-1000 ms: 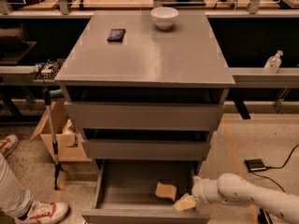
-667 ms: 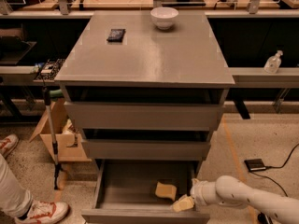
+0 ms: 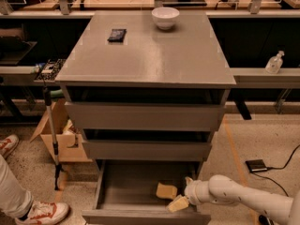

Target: Pick sponge from bottom drawer and place on counter

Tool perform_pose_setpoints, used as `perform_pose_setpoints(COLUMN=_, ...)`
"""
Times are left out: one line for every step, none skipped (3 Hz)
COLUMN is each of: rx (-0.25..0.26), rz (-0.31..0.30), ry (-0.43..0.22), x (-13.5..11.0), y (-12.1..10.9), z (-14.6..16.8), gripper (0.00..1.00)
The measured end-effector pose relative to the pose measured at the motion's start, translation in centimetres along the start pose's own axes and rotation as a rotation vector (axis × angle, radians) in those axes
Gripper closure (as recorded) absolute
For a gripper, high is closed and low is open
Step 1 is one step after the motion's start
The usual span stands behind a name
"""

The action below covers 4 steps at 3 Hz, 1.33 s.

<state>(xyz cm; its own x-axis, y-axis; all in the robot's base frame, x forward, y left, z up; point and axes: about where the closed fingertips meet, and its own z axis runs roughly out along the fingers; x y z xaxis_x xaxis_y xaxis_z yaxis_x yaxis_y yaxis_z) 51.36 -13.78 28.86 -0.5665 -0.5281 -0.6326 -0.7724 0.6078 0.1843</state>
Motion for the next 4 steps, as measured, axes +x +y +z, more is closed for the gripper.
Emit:
perform_pose_setpoints(rx=-0.015, rz=-0.062, ry=-0.01, x=-0.7, y=-0.2, z=2.7, gripper=0.0)
perform_pose_setpoints(rx=-0.01, rz=-0.091, ry=-0.029, x=-1.2, y=-1.1, z=5.4, gripper=0.0)
perform_pose_setpoints(rx=0.017, rz=-0.116, ry=-0.035, x=-1.6, y=-2.5, z=7.9, gripper=0.0)
perform_pose_setpoints(rx=0.044, rz=-0.131, ry=-0.04, x=-2.0, y=-3.8, z=10.0, gripper=0.0)
